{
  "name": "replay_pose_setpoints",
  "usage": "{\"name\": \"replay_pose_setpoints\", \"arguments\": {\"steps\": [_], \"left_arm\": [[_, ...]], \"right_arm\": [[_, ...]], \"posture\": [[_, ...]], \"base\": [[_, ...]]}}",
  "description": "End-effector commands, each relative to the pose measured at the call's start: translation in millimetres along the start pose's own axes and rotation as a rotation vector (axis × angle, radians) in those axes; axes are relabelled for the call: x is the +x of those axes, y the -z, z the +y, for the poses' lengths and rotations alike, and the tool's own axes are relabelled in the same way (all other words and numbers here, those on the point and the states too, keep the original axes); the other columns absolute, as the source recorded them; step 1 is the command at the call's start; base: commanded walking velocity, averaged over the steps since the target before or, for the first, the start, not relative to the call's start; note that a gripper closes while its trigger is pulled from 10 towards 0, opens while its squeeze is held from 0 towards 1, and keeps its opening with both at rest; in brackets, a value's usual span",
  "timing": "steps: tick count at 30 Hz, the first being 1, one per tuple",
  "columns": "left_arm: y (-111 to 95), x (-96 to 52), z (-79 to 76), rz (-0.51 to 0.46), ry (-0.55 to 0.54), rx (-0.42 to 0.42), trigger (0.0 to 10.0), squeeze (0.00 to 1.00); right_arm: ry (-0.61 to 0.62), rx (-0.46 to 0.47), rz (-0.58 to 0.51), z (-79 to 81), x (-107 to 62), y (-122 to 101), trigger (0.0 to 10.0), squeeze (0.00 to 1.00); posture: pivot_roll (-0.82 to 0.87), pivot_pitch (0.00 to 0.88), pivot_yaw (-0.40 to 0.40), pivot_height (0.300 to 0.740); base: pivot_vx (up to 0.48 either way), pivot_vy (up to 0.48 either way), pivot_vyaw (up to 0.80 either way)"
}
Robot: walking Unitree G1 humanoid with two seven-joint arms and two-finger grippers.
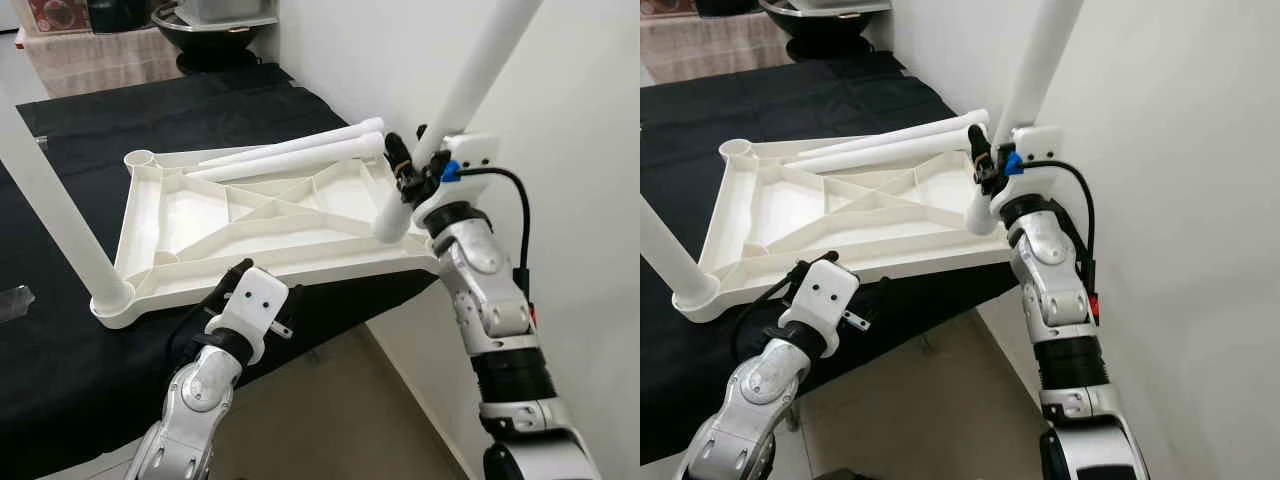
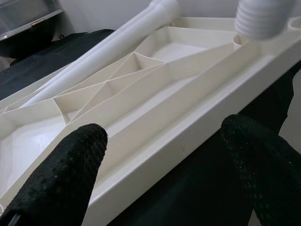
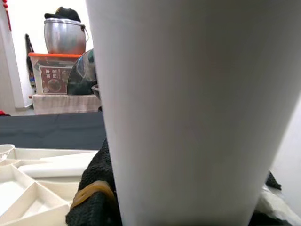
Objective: Building children table
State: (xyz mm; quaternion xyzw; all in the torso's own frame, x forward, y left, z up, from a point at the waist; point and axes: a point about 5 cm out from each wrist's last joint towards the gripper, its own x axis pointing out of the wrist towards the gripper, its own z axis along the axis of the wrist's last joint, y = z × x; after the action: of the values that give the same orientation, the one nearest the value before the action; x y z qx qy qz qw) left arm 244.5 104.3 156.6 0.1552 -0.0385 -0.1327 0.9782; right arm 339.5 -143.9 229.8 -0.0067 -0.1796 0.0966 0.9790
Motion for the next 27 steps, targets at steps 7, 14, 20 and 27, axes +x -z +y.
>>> {"name": "replay_pose_setpoints", "arguments": {"steps": [7, 14, 20, 27], "left_arm": [[-5.7, -0.4, 1.8, -0.027, -0.036, -0.061, 10.0, 0.0], [-4.1, 2.2, 5.9, -0.013, -0.055, -0.099, 10.0, 0.0], [-2.2, 4.4, 9.9, -0.002, -0.073, -0.137, 10.0, 0.0], [1.8, -4.9, 6.0, -0.004, -0.055, -0.139, 10.0, 0.0]], "right_arm": [[0.02, -0.022, -0.046, 9.4, -4.7, -6.2, 10.0, 0.0], [0.016, -0.01, -0.077, 12.8, 0.0, -13.8, 10.0, 0.0], [0.041, -0.124, -0.117, 10.4, 7.4, -24.2, 10.0, 0.0], [0.013, -0.1, -0.051, 9.2, -10.3, -2.9, 10.0, 0.0]], "posture": [[-0.02, 0.009, -0.052, 0.74], [-0.02, 0.012, -0.052, 0.74], [-0.02, 0.013, -0.052, 0.74], [-0.01, 0.013, -0.055, 0.74]], "base": [[0.0, 0.0, 0.0], [0.0, 0.0, 0.0], [0.0, 0.0, 0.0], [0.0, 0.0, 0.0]]}}
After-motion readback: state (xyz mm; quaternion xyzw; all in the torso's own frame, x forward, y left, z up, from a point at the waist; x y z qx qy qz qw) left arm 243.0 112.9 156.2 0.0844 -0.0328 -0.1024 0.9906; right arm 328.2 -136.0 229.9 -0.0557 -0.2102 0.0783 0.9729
